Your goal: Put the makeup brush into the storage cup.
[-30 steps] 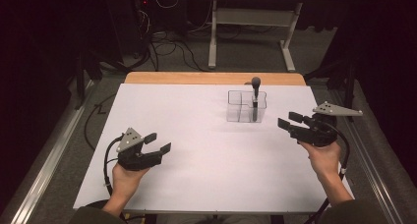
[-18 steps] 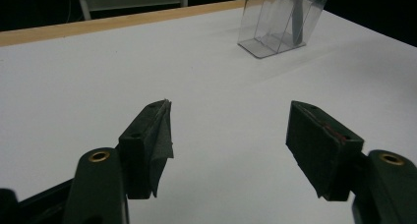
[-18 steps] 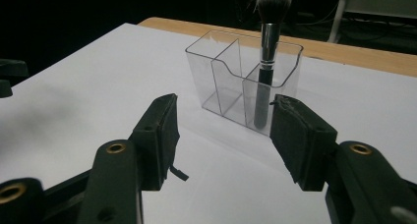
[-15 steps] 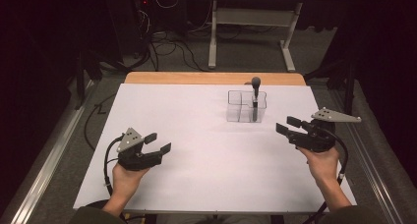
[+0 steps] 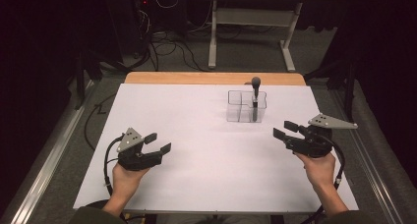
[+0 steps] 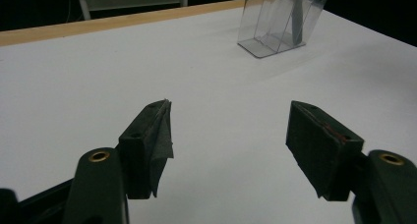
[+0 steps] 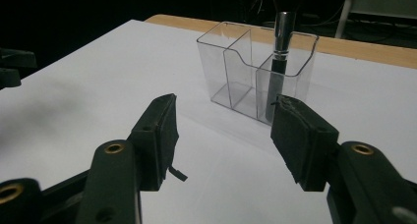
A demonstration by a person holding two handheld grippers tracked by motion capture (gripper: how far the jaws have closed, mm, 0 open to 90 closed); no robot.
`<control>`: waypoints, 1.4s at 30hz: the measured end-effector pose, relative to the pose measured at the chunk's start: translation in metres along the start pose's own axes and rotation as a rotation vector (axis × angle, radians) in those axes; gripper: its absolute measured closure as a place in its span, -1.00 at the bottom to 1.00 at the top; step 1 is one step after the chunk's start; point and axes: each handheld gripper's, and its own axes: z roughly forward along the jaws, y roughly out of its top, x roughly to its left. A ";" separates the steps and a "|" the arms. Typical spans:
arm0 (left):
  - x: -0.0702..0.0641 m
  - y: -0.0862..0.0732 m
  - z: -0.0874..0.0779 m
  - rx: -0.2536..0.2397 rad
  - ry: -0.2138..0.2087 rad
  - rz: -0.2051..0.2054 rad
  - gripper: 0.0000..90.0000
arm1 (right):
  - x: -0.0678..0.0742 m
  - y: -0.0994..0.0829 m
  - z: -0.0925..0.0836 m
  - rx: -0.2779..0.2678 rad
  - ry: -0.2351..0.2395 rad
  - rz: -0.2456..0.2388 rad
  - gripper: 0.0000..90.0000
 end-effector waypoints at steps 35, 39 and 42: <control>0.000 0.000 0.000 -0.006 -0.002 -0.004 -0.25 | 0.014 -0.021 0.019 0.007 0.024 -0.023 -0.04; 0.000 0.000 0.000 -0.006 -0.003 -0.003 -0.25 | 0.014 -0.022 0.020 0.008 0.027 -0.023 -0.04; 0.000 0.000 0.000 -0.006 -0.003 -0.003 -0.25 | 0.014 -0.023 0.022 0.011 0.025 -0.016 -0.04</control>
